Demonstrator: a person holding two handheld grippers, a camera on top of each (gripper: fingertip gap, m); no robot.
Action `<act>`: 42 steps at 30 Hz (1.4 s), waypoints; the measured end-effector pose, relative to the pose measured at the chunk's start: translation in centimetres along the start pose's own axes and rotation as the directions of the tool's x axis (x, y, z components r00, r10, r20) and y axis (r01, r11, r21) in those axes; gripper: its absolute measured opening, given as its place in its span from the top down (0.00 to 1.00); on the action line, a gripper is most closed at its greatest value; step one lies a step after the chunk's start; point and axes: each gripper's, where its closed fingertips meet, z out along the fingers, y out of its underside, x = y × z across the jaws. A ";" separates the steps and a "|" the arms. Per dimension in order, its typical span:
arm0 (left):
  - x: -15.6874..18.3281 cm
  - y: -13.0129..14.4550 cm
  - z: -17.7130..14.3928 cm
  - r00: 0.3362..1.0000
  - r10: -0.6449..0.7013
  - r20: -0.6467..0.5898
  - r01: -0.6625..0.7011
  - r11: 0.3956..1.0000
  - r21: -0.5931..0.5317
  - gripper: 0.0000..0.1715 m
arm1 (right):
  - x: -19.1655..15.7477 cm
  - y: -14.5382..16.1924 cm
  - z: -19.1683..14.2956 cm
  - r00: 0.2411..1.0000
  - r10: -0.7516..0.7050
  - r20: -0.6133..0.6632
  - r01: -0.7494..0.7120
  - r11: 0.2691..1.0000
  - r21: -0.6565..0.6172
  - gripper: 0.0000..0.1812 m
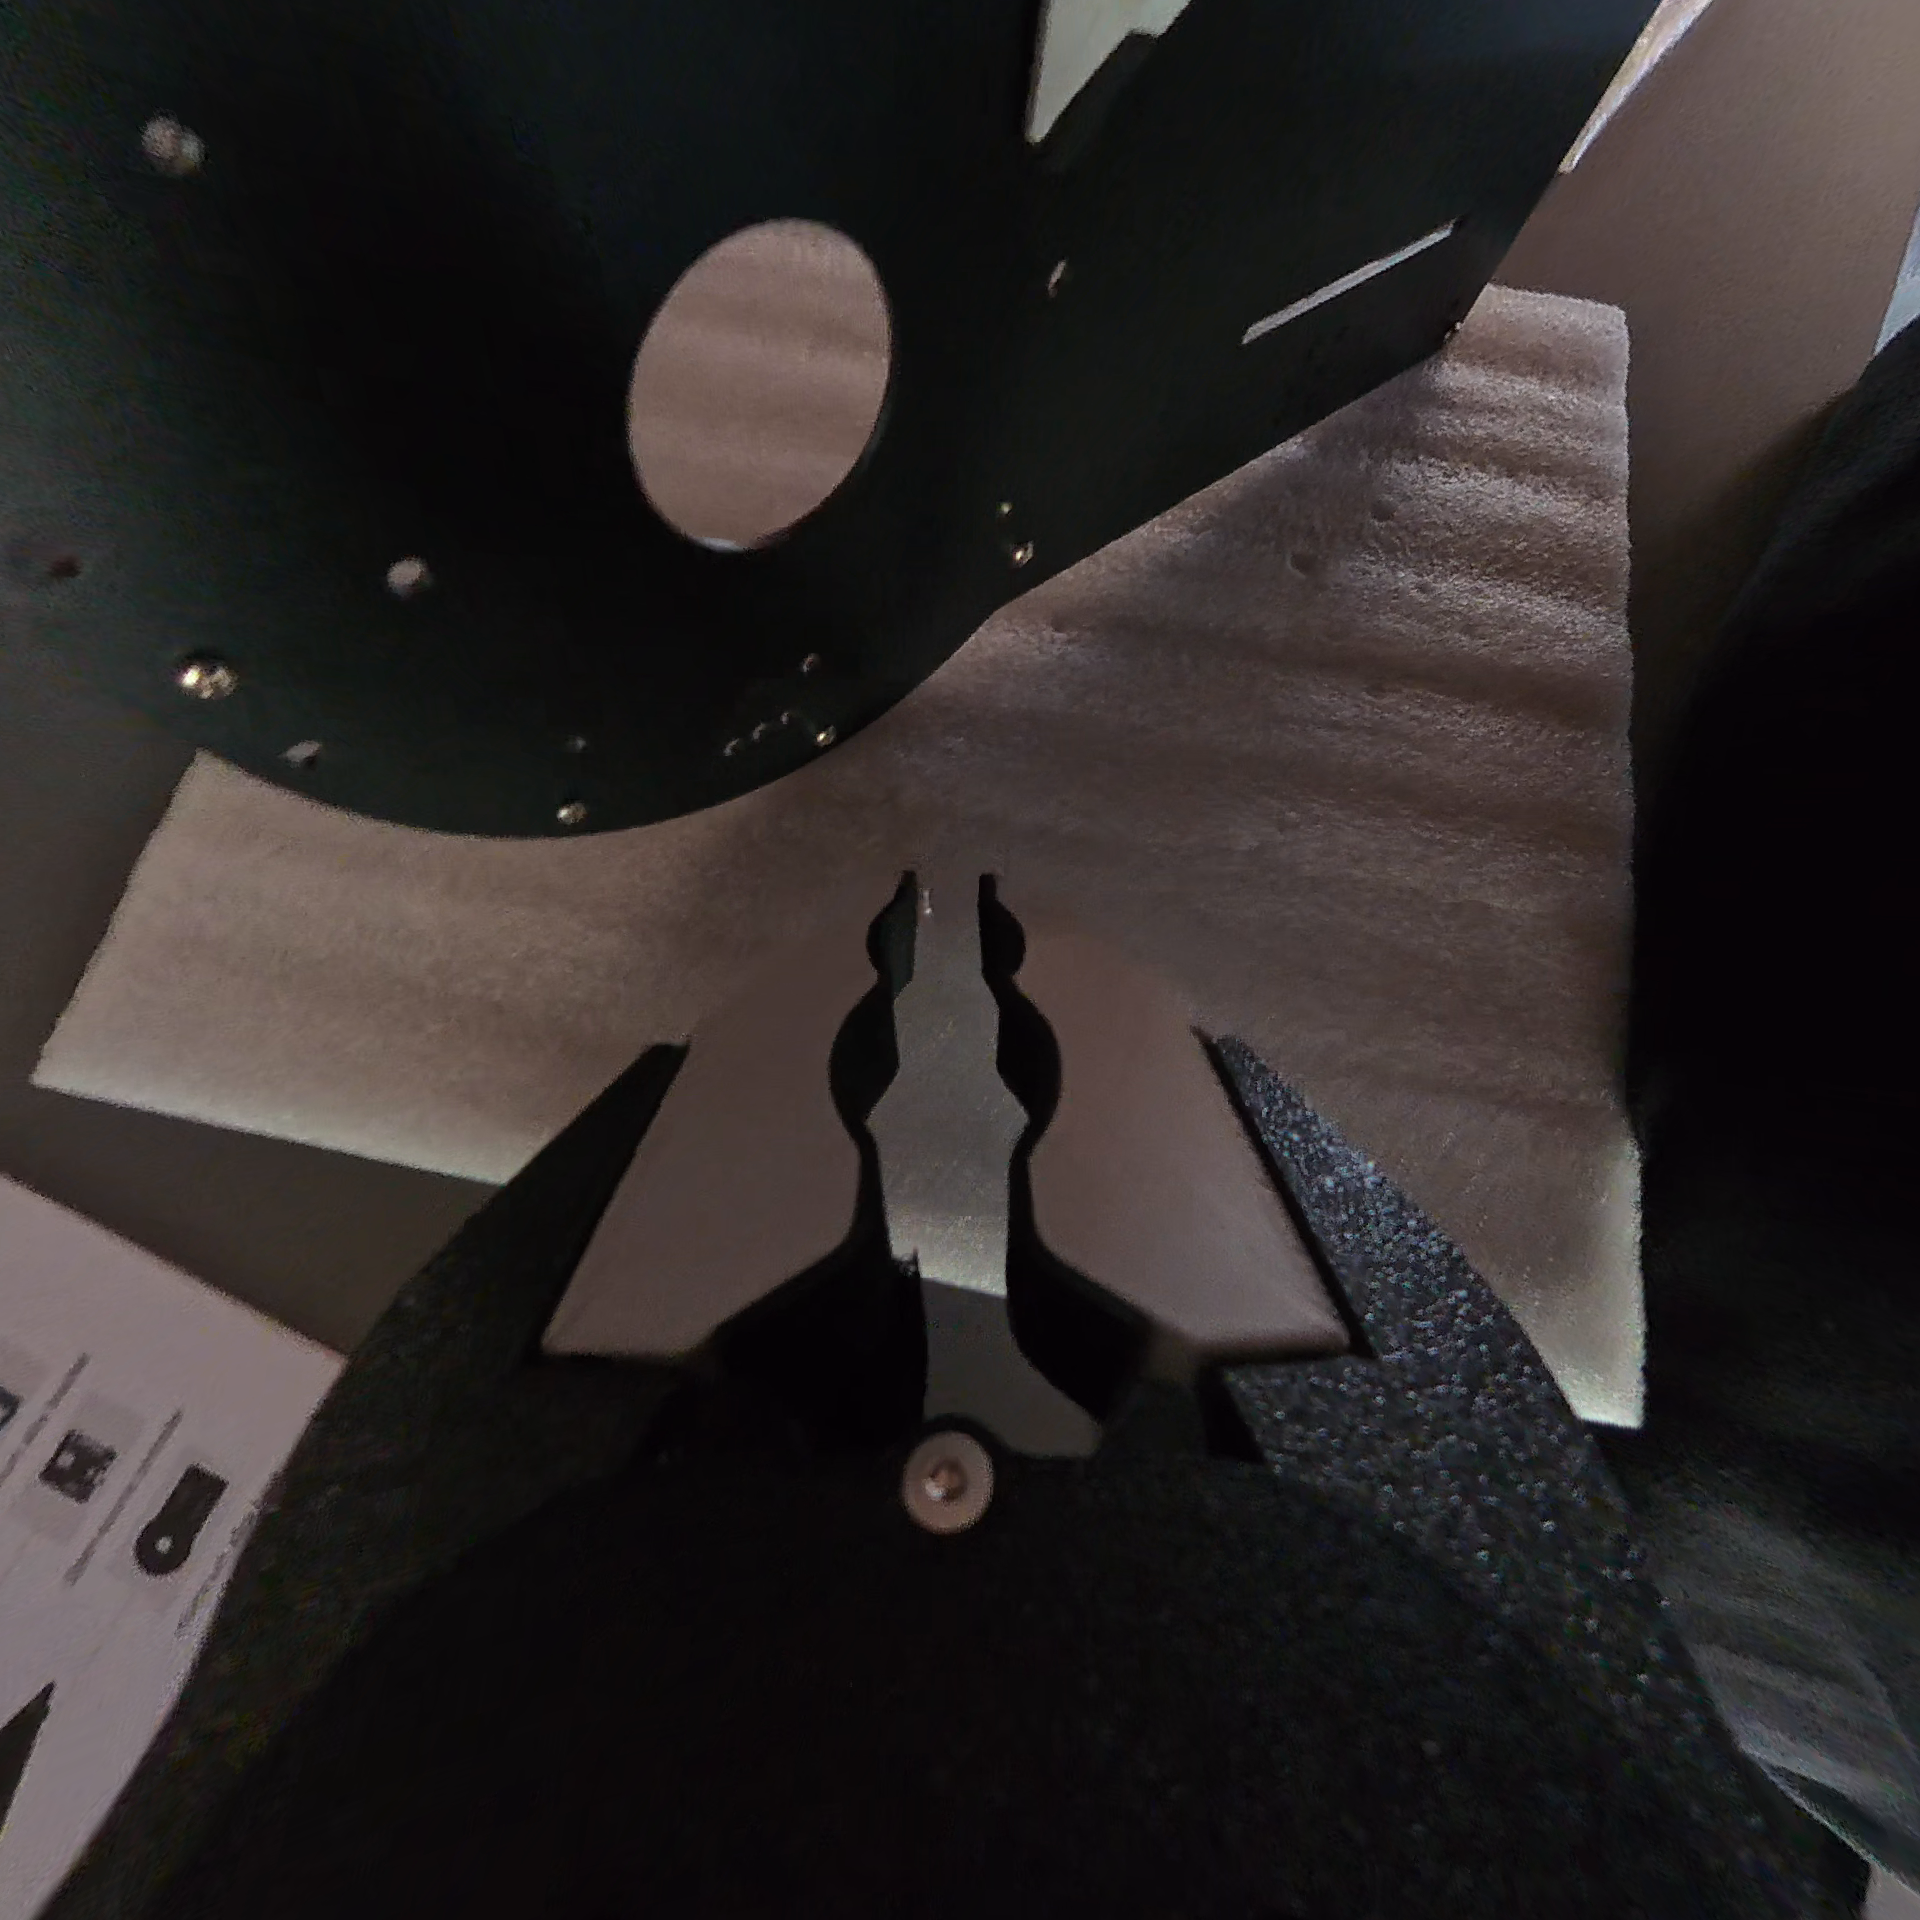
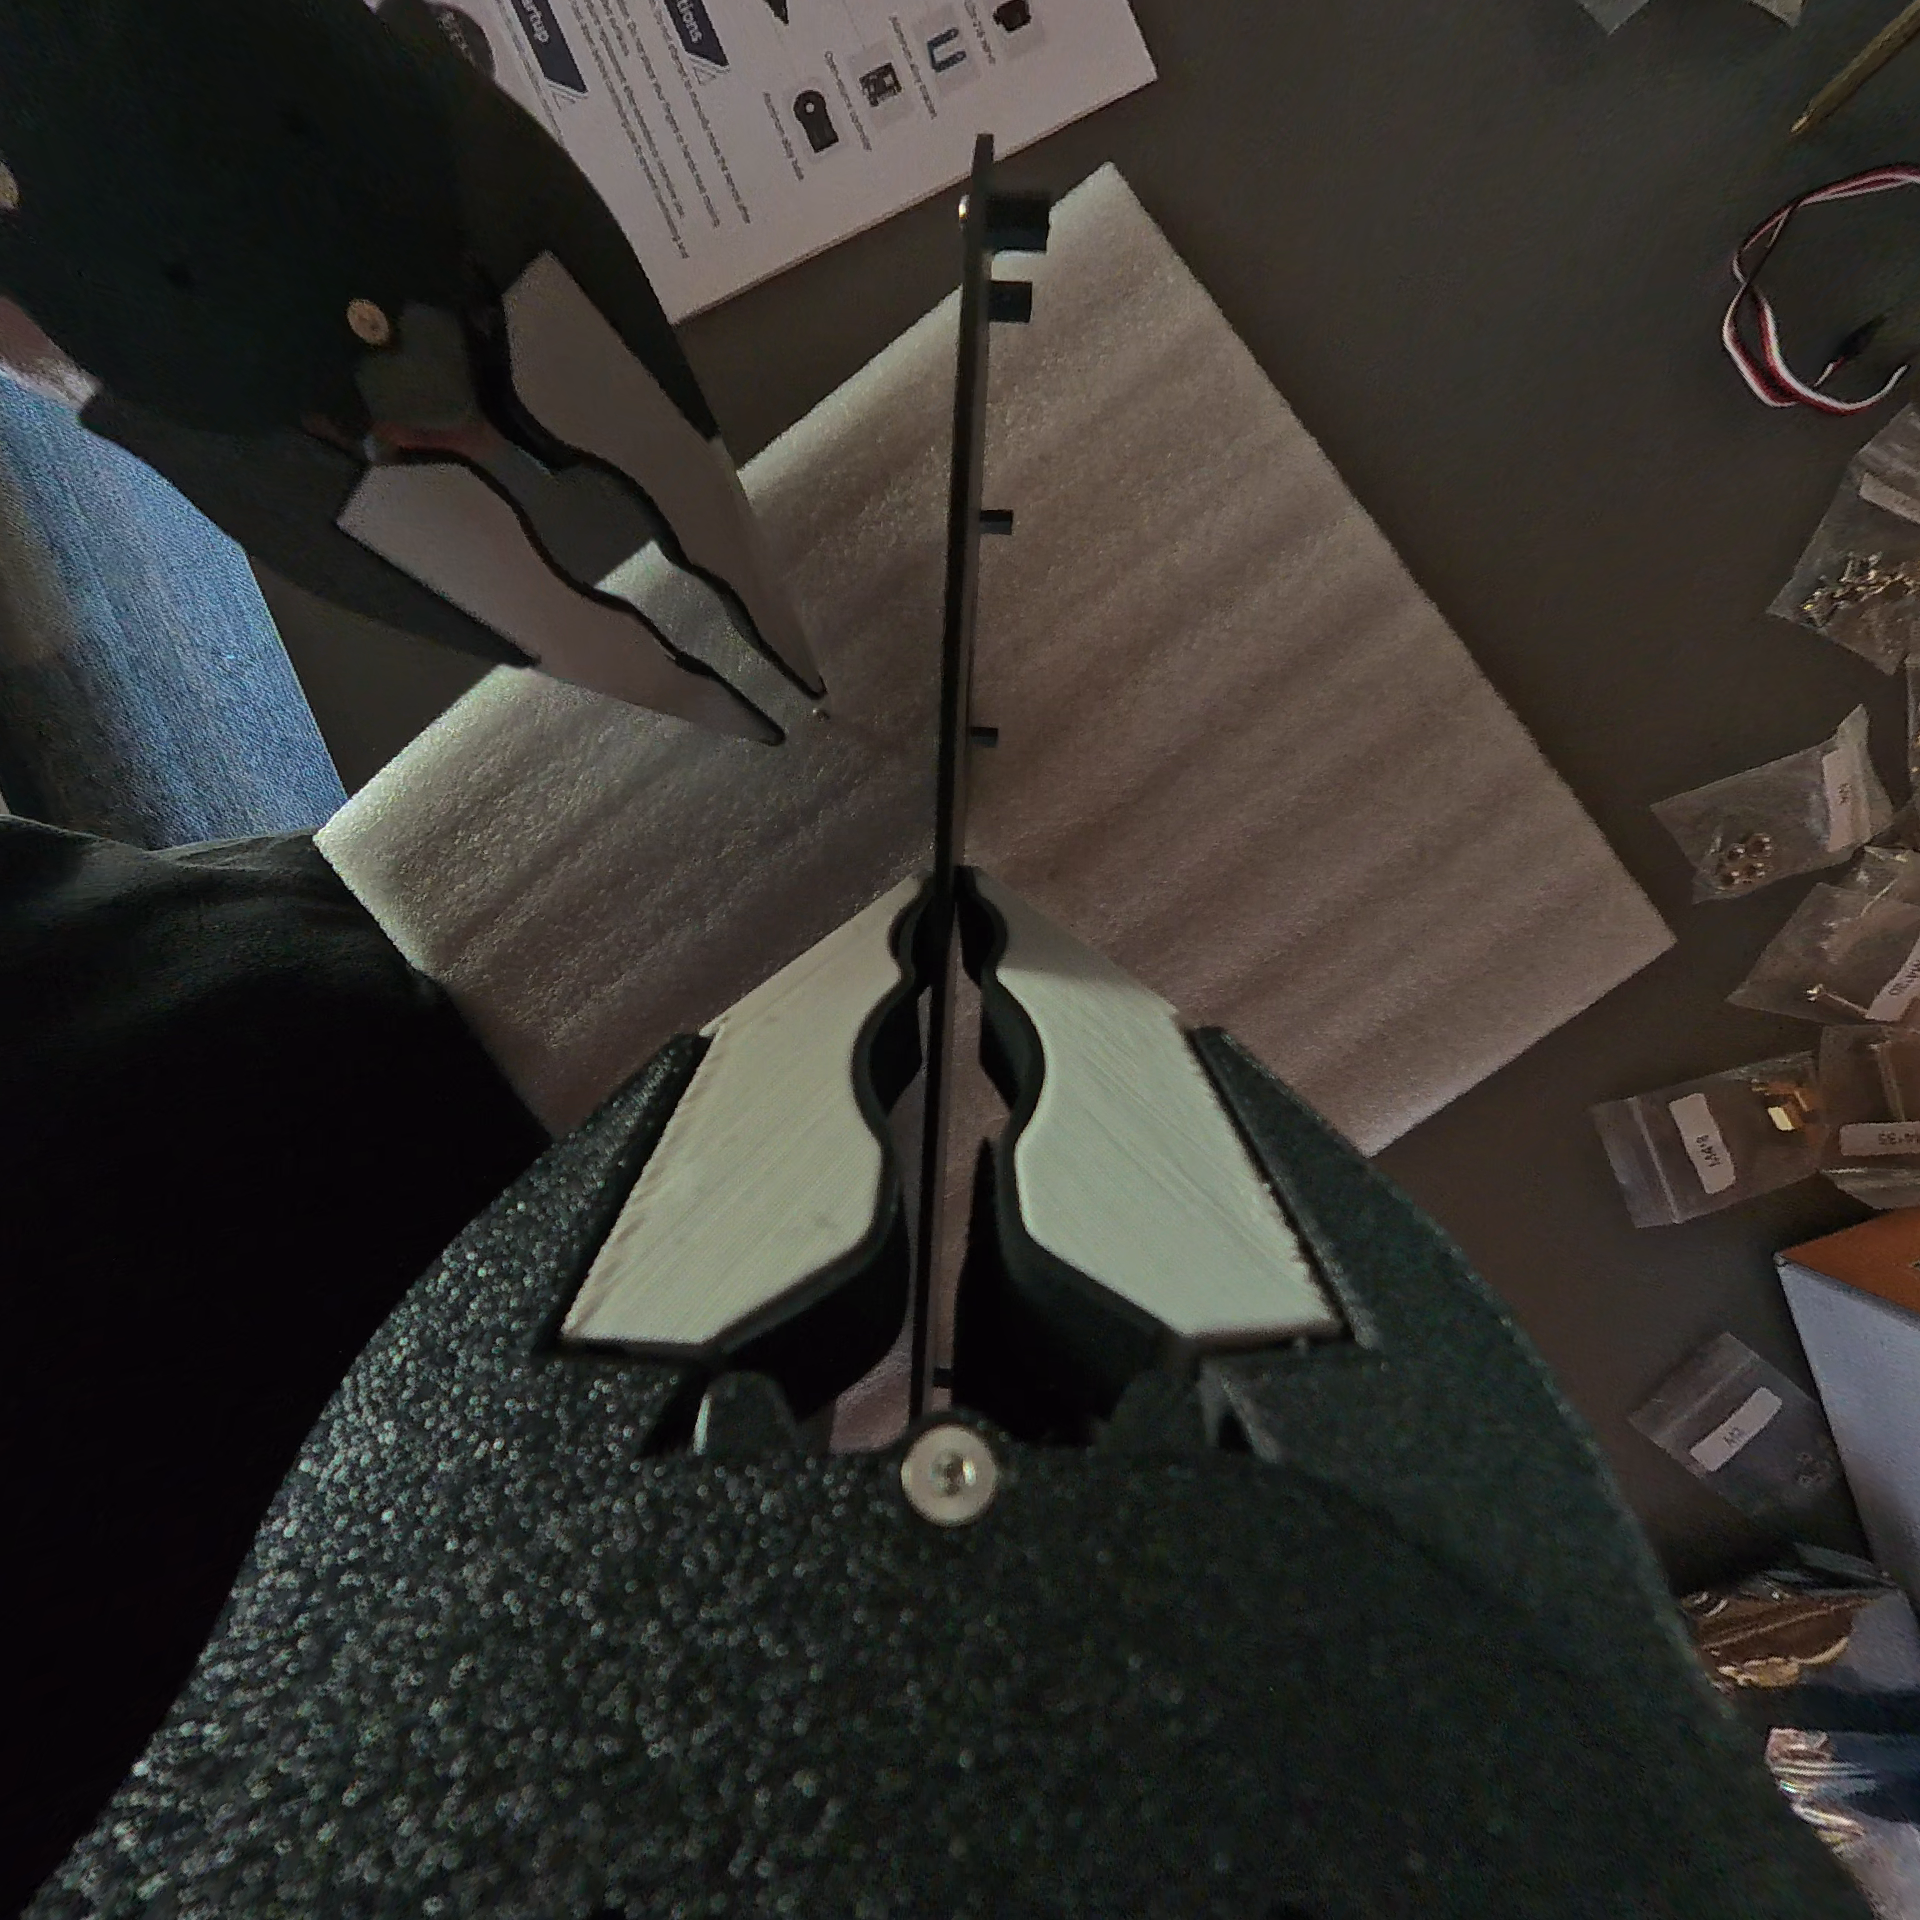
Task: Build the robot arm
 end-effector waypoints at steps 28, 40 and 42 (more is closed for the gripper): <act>1.6 0.4 1.7 0.995 0.020 -0.095 -0.022 0.999 -0.030 0.91 | 0.1 0.0 0.1 1.000 0.006 0.003 -0.006 1.000 0.001 0.99; -0.5 0.8 0.6 0.993 0.035 -0.110 -0.033 0.999 0.012 0.83 | -0.1 0.0 0.1 1.000 -0.005 0.002 0.005 1.000 -0.005 0.99; 0.0 0.2 0.6 0.986 0.071 -0.151 -0.065 0.997 0.041 0.87 | -0.1 0.0 0.1 1.000 -0.006 -0.001 0.006 1.000 -0.006 0.99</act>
